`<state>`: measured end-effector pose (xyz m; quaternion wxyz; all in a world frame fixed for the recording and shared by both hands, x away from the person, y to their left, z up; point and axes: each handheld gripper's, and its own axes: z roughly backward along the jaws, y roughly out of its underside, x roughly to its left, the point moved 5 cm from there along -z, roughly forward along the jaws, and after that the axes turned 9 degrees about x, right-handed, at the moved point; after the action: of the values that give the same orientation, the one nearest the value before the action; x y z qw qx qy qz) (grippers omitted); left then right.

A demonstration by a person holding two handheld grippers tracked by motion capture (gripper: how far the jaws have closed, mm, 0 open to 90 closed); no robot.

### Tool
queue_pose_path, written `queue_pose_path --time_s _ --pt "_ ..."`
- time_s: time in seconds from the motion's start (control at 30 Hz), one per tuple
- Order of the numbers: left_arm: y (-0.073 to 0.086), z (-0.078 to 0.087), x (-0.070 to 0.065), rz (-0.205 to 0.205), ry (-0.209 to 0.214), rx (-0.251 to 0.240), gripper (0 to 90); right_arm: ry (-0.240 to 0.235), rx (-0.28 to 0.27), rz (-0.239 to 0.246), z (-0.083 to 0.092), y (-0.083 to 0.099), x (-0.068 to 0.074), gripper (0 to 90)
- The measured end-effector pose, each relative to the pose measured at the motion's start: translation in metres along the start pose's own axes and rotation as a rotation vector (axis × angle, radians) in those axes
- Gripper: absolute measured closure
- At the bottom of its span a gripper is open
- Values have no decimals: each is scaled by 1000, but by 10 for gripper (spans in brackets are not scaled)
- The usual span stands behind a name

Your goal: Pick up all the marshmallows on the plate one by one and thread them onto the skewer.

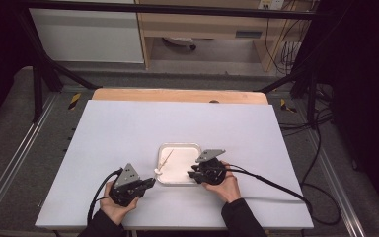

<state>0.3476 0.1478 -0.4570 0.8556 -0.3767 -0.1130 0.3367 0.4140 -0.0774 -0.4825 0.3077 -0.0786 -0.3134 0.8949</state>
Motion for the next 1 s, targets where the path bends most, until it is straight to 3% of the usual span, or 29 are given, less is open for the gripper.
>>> queue_pose_path --time_s 0.3,0.5,0.97,1.0 --pt "0 0 -2 -7 7 -4 885 -61 -76 -39 21 -10 1 712" --pt "-1 0 -3 -12 10 -6 885 -115 -148 -71 41 -20 1 716" --pt "-1 0 -5 -22 18 -6 886 -194 -328 -152 80 -38 -4 726" --pt "-3 -2 -5 -38 22 -21 885 -200 -338 -162 83 -39 -5 727"
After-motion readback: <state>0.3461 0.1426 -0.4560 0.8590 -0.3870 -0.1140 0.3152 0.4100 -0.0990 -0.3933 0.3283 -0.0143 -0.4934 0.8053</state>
